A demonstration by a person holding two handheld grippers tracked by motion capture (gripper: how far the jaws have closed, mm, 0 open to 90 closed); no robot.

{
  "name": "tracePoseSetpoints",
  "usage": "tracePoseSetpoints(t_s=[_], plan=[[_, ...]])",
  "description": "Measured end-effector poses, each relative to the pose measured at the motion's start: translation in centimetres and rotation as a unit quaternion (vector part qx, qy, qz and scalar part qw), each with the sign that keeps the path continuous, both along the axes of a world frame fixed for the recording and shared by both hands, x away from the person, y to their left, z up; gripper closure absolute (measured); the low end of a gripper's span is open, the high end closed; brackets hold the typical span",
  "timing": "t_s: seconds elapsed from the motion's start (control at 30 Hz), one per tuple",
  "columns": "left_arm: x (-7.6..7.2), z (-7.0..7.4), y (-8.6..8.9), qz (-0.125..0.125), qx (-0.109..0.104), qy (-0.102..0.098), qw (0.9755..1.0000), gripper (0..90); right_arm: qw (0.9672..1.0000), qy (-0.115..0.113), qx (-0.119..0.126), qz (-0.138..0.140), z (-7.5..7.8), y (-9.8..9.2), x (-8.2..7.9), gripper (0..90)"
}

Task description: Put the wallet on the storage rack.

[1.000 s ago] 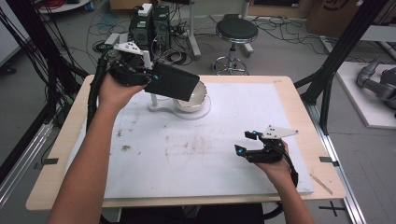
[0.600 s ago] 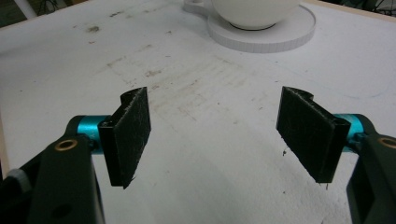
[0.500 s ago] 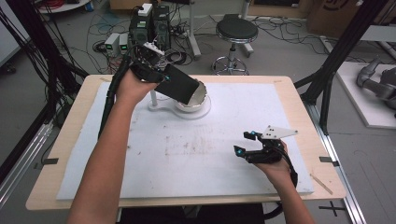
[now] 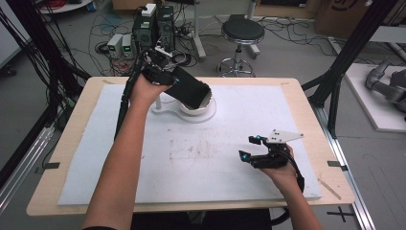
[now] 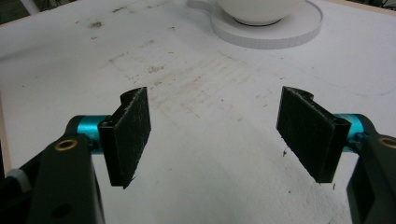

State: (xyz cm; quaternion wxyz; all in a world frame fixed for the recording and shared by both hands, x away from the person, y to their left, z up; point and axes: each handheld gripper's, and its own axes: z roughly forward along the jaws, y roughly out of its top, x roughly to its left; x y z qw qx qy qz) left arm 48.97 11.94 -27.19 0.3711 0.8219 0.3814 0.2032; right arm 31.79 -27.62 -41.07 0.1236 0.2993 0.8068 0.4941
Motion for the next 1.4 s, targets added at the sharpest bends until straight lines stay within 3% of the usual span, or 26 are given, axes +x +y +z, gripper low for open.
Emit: tracePoseSetpoints(t_s=[0.33, 0.73, 1.03, 1.2, 1.4], plan=[[-0.1, 0.6, 0.1, 0.03, 0.024, -0.036, 0.9986, 52.4, 0.9999, 0.002, -0.009, 0.005, 0.0, 0.6, 0.0, 26.7], [0.8, 0.1, -0.9, 0.073, 0.085, -0.074, 0.9909, 59.7, 0.9999, 0.001, -0.008, 0.008, -0.1, 0.6, 0.1, 26.6], [0.1, 1.1, -0.2, 0.051, 0.037, -0.084, 0.9944, 49.1, 0.9999, 0.001, -0.002, 0.01, 0.0, 0.5, 0.0, 26.2], [-0.8, 2.2, 0.1, 0.036, 0.006, -0.1, 0.9943, 46.8, 1.0, 0.002, 0.001, 0.007, 0.1, 0.3, -0.2, 25.4], [-1.9, 3.1, 0.6, 0.016, -0.024, -0.103, 0.9943, 42.4, 1.0, -0.001, 0.005, 0.006, 0.2, 0.2, -0.2, 24.5]])
